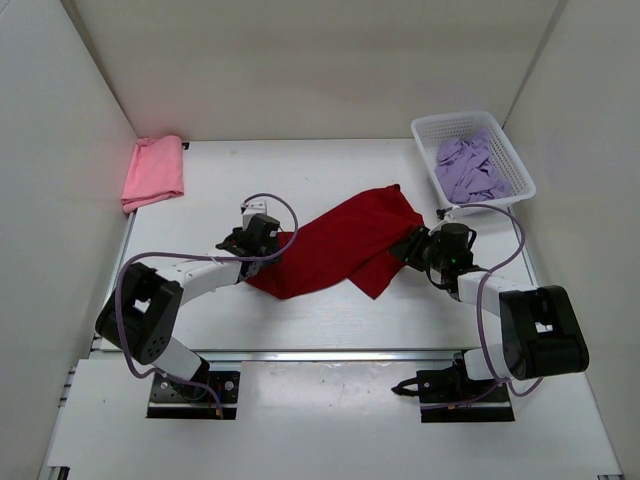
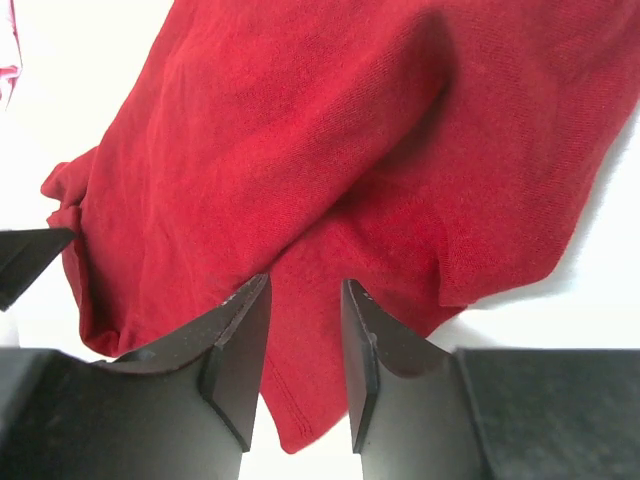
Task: Fold and stack the t-shirts
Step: Flatten out the tshirt
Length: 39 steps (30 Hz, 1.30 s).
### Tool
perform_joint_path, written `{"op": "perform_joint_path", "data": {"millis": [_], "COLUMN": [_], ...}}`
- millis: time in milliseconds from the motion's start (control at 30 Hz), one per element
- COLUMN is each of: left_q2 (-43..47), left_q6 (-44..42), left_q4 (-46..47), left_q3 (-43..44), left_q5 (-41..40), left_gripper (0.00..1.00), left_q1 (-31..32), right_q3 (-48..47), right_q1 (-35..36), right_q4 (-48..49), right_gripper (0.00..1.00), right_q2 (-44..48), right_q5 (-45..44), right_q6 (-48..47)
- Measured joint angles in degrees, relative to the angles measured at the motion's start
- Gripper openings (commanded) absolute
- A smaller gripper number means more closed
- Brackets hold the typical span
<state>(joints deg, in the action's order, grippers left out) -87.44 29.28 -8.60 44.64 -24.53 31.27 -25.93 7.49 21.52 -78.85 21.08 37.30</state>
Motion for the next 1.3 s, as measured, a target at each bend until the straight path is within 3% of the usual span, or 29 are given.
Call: {"op": "perform_joint_path", "data": {"millis": [100,433,600,1000,1100,1167,1300], "left_q2": [0.8,0.7,-1.0,-4.3,-4.8,-4.9,-4.0], "left_q6": [-0.4,-1.0,-1.2,-1.5,-1.4,-1.4,-1.2], "left_q4": [-0.3,0.0,0.1,0.7,0.9,0.9,0.2], "left_q3": [-0.5,-0.4,0.4,2.5,2.7,2.8,2.8], "left_q5": [-0.2,-2.3,-2.6,-3.2,-3.3,-3.3,-2.7], "left_gripper": [0.49,0.59,0.58,0.26,0.07,0.0,0.0], "left_q1": [0.1,1.9,2.3,3.4,3.4,3.4,3.1], "right_q3": [0.1,1.2,1.5,3.1,3.3,3.5,3.7], "right_q1": [0.3,1.7,2.2,2.3,2.4,2.6,3.5], "right_q4": [0.2,1.4,1.6,1.9,1.8,1.6,-1.3], "right_gripper": [0.33,0.32,0.32,0.32,0.32,0.33,0.36], "right_q2": [0.0,0.0,0.1,1.2,1.9,2.9,4.9], "right_q5": [0.0,0.4,0.9,0.9,0.9,0.9,-0.6], "right_q6": [0.0,0.0,0.0,0.0,0.0,0.0,-1.0]}}
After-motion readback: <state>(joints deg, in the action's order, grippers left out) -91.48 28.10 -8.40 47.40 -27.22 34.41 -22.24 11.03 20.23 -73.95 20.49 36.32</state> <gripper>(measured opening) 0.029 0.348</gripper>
